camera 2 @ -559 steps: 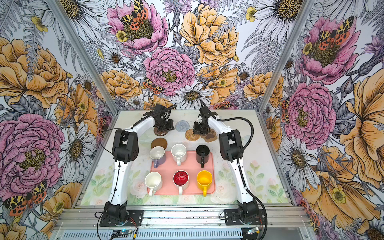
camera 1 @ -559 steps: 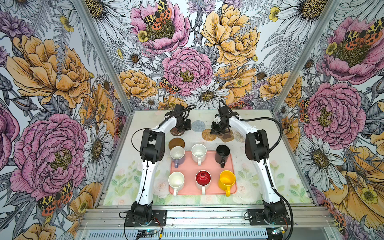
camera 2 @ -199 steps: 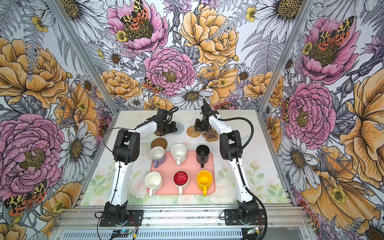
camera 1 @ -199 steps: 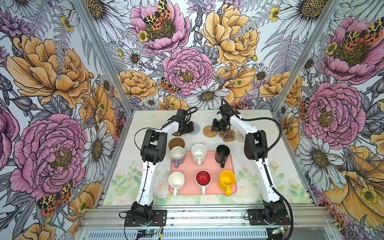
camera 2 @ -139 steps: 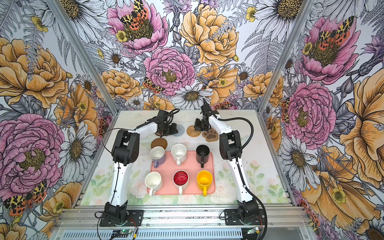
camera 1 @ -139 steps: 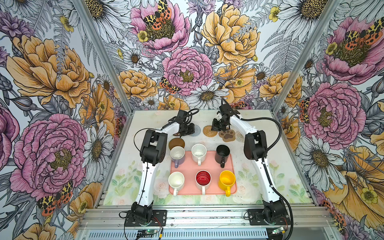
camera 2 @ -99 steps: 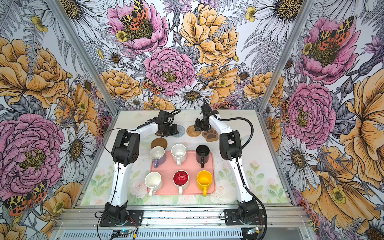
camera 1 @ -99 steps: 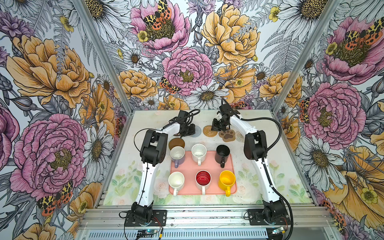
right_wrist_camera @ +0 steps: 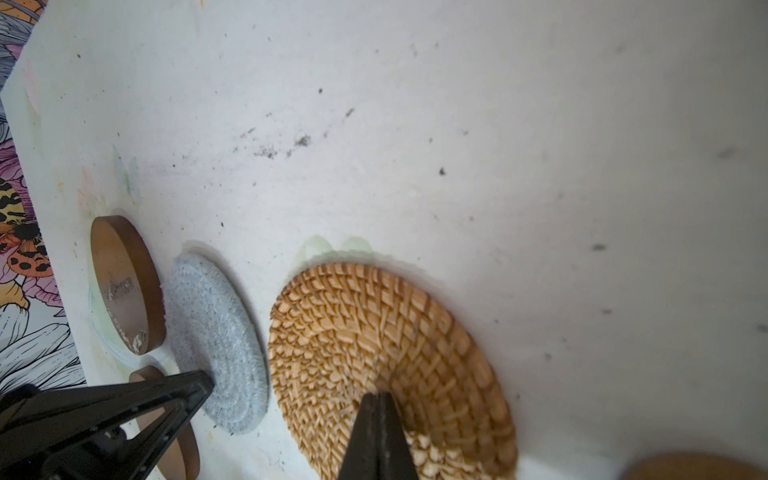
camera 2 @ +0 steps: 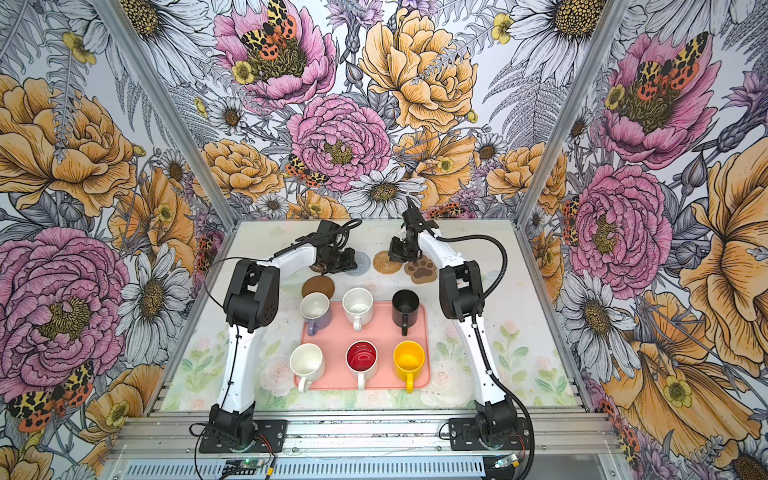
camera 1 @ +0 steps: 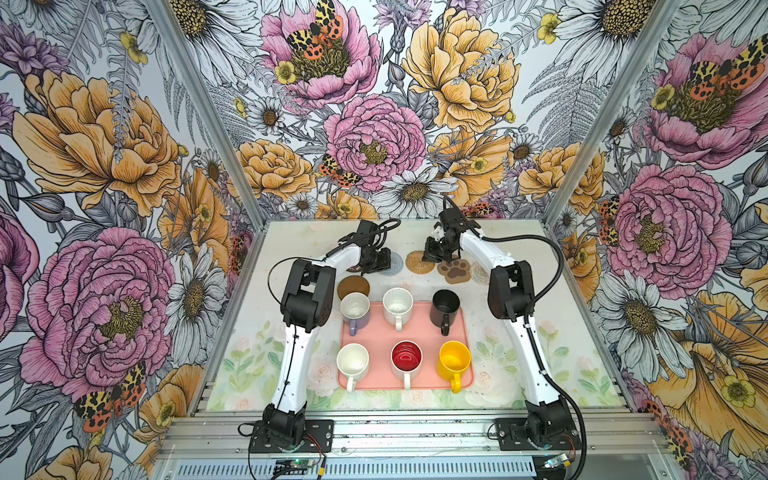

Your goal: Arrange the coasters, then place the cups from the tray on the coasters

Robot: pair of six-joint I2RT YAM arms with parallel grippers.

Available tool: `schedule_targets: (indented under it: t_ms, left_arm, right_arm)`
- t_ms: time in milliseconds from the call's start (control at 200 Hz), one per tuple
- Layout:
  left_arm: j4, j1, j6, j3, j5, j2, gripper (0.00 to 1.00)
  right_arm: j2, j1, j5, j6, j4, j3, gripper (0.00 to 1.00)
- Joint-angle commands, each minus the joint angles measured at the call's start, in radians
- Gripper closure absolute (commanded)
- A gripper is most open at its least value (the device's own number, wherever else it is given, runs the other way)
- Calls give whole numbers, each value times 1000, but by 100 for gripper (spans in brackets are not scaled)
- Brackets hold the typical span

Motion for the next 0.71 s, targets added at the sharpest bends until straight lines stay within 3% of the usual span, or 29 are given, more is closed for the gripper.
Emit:
schedule_targets:
  t_ms: [0, 225, 355, 415, 550, 701]
  left_arm:
    - [-43, 16, -16, 54, -10, 2, 100]
    - [-42, 31, -28, 136, -12, 0, 100]
    - [-42, 31, -32, 162, -1, -10, 100]
    - [-42, 33, -32, 164, 6, -22, 100]
    - [-42, 33, -27, 147, 17, -74, 100]
    - [-37, 34, -19, 91, 18, -154, 100]
  right_arm:
    - [-35, -3, -5, 7, -14, 28, 100]
    - [-96, -3, -16, -1, -14, 21, 98]
    - [-170, -4, -3, -30, -14, -36, 87]
    - [-220, -4, 19, -59, -13, -82, 82]
    - [-348, -14, 110, -137, -10, -241, 80]
    - [-476, -50, 158, -173, 27, -460, 87]
